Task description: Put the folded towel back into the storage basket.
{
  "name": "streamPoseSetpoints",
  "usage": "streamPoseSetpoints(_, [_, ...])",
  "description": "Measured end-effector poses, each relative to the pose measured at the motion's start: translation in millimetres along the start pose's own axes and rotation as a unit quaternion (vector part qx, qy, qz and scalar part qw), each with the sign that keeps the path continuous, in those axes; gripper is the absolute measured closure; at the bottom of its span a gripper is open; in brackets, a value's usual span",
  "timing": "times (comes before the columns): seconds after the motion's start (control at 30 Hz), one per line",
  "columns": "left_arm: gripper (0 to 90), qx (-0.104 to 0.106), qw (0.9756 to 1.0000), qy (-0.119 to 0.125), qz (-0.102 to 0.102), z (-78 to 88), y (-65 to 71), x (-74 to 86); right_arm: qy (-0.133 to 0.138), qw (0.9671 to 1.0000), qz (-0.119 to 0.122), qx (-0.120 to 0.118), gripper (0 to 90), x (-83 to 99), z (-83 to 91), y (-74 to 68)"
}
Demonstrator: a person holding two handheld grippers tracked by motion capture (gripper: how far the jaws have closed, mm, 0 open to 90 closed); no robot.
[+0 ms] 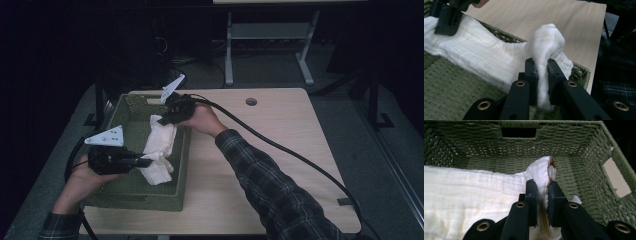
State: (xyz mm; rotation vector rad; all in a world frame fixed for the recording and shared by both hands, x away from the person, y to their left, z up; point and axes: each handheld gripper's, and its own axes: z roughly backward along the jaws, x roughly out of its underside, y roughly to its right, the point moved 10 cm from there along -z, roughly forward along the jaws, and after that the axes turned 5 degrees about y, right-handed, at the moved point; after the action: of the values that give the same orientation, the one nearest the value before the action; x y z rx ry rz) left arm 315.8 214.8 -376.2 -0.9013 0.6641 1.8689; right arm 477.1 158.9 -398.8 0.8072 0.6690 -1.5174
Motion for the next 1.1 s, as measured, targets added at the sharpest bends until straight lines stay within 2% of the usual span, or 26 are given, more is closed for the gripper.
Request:
streamPoseSetpoints(0.33, [78.4,0.021,0.9994,-0.025,0.01,-18.6,-1.0,15.9,-0.012,0.9999,0.004,0.001,80.6,7.7,-5.4,-0.9])
streamPoseSetpoints(0.4, [62.2,0.013,0.9995,-0.017,0.022,-22.0,-5.2,15.4,-0.017,0.9998,0.005,0.008,80.6,10.6,-5.9,1.5])
streamPoseSetpoints(0.5, [43.6,0.001,0.9994,0.003,0.034,-25.5,-10.5,11.9,-0.018,0.9998,0.002,0.008,80.5,13.6,-7.3,5.2])
streamPoseSetpoints(0.63, [36.0,-0.011,0.9991,0.014,0.038,-29.6,-14.0,7.9,-0.02,0.9997,0.006,0.012,80.6,15.9,-9.9,9.2])
streamPoseSetpoints(0.83, [34.1,-0.019,0.9983,0.033,0.043,-34.0,-16.4,0.0,-0.02,0.9996,0.002,0.018,80.5,17.9,-8.8,22.7])
streamPoseSetpoints(1.1, [31.8,-0.016,0.9979,0.04,0.048,-42.5,-16.0,-2.6,-0.02,0.9994,-0.008,0.026,80.2,25.7,-9.3,47.6])
